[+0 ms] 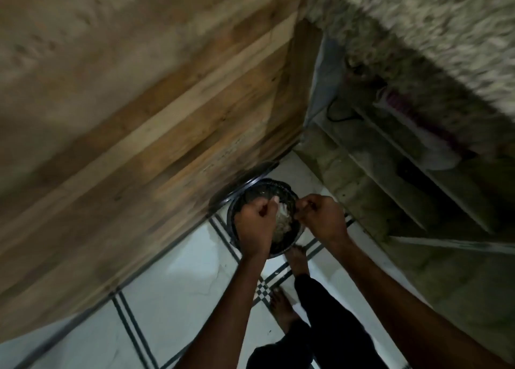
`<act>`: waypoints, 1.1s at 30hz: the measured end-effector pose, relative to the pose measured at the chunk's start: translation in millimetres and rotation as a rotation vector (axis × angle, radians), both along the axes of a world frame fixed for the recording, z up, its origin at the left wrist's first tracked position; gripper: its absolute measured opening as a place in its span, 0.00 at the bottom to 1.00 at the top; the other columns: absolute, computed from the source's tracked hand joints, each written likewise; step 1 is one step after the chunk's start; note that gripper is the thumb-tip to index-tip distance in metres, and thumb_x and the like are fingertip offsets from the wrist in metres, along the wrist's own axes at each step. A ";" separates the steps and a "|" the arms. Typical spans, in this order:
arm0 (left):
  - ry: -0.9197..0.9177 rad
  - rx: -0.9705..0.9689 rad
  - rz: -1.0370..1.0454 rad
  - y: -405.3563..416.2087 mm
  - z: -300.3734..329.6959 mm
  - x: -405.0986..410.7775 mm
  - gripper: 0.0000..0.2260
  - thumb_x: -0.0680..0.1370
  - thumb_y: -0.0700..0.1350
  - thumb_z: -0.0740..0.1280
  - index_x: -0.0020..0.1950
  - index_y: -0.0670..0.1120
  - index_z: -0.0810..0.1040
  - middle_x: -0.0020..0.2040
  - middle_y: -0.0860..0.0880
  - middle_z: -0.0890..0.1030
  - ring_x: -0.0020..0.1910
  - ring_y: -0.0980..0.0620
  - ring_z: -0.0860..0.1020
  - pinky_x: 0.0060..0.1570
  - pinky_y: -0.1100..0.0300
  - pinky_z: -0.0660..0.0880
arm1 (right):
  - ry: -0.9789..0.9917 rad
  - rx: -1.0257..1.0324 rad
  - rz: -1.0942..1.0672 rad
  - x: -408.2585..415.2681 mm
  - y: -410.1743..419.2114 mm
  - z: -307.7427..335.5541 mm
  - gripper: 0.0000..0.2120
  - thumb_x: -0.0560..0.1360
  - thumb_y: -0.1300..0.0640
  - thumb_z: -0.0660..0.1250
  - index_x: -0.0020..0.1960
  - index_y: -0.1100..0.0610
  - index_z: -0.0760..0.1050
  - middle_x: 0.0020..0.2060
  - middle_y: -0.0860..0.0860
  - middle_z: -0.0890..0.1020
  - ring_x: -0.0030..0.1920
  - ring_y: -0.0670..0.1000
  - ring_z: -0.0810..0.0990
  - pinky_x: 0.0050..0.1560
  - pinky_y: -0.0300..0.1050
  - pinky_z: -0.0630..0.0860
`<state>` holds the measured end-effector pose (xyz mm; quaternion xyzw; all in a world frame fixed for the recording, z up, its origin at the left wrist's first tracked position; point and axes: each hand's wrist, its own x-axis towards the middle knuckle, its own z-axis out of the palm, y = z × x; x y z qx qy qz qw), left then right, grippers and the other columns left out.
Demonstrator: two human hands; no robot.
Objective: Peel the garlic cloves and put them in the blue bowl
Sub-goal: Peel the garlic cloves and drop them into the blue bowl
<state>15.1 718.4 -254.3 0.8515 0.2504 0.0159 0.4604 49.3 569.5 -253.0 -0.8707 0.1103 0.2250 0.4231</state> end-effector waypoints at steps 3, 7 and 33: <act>-0.031 -0.116 -0.069 -26.5 80.9 -18.3 0.11 0.80 0.54 0.69 0.42 0.49 0.82 0.34 0.54 0.81 0.35 0.56 0.79 0.39 0.58 0.75 | -0.092 0.024 -0.026 -22.1 -40.1 82.4 0.17 0.75 0.48 0.58 0.40 0.58 0.80 0.35 0.55 0.84 0.37 0.55 0.82 0.41 0.52 0.80; -0.071 -0.221 -0.236 -74.1 174.4 -45.8 0.06 0.80 0.50 0.70 0.47 0.51 0.84 0.39 0.54 0.84 0.41 0.57 0.82 0.42 0.63 0.76 | -0.232 0.011 -0.085 -57.6 -109.4 188.3 0.13 0.80 0.51 0.64 0.42 0.55 0.82 0.35 0.49 0.84 0.37 0.46 0.82 0.41 0.44 0.78; -0.015 -0.314 -0.975 -642.1 283.6 -164.5 0.07 0.80 0.45 0.69 0.45 0.46 0.85 0.37 0.50 0.84 0.37 0.55 0.83 0.37 0.59 0.79 | -0.350 0.050 -0.919 -306.6 -640.8 297.4 0.13 0.80 0.58 0.64 0.41 0.56 0.84 0.33 0.50 0.85 0.34 0.49 0.85 0.44 0.54 0.84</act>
